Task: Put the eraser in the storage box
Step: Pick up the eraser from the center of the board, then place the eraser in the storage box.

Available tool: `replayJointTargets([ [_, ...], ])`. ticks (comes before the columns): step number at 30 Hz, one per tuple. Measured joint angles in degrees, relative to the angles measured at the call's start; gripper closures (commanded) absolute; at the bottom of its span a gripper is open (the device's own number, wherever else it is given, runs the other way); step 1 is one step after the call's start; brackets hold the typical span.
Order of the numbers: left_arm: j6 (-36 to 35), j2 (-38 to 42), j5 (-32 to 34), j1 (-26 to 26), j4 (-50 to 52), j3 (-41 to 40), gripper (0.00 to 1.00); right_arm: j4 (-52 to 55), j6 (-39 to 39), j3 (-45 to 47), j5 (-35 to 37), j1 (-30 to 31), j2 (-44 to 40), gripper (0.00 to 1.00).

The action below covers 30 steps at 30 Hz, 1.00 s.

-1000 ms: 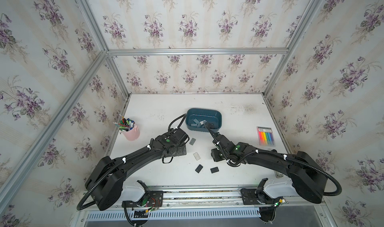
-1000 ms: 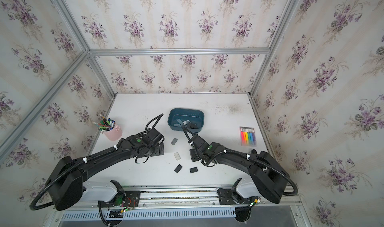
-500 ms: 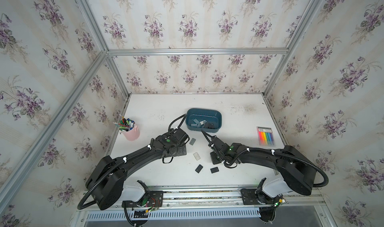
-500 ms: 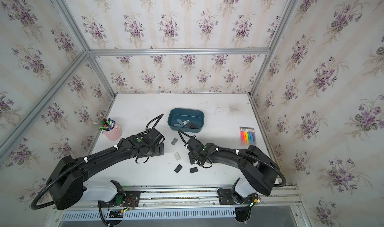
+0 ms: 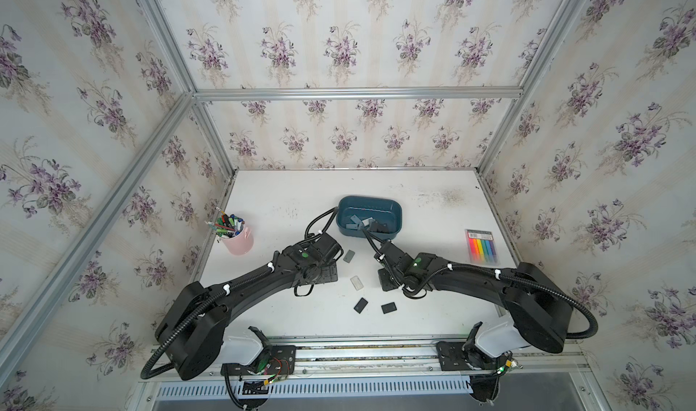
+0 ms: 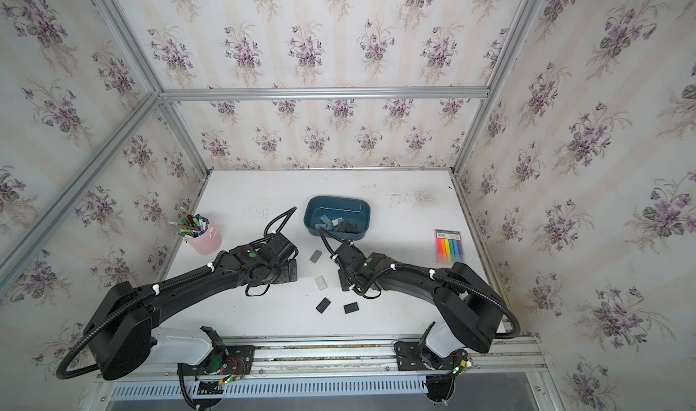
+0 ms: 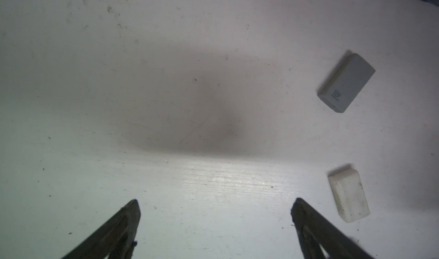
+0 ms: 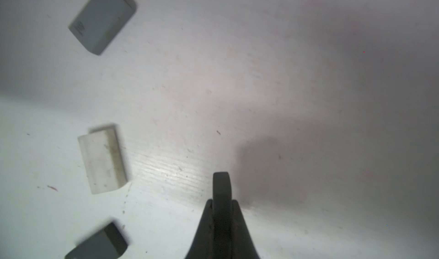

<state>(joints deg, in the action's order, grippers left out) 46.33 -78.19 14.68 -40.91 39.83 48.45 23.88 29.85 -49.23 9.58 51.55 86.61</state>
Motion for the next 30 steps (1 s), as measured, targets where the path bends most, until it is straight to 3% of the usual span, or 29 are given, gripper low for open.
replayJointTargets([
  [6, 0.2, 0.0, -0.6, 0.0, -0.2, 0.0, 0.0, 2.5, -4.8, -15.5, 0.5, -7.1, 3.9, 0.97],
  [12, 0.3, 0.1, -1.1, 0.0, -0.2, 0.2, 0.0, 4.4, -9.5, -34.1, -0.9, -12.6, 16.7, 0.97],
  [20, 0.2, 0.1, -1.1, -0.1, -0.2, 0.7, 0.0, 6.2, -11.8, -42.4, -3.1, -17.0, 28.8, 0.96],
  [27, 0.2, -0.1, -1.1, -0.1, -0.2, 0.8, 0.0, 7.5, -12.3, -45.7, -4.0, -17.4, 33.5, 0.8],
  [30, 0.2, -0.1, -1.1, -0.1, -0.2, 0.8, 0.0, 7.8, -12.3, -45.5, -4.0, -17.4, 34.0, 0.64],
])
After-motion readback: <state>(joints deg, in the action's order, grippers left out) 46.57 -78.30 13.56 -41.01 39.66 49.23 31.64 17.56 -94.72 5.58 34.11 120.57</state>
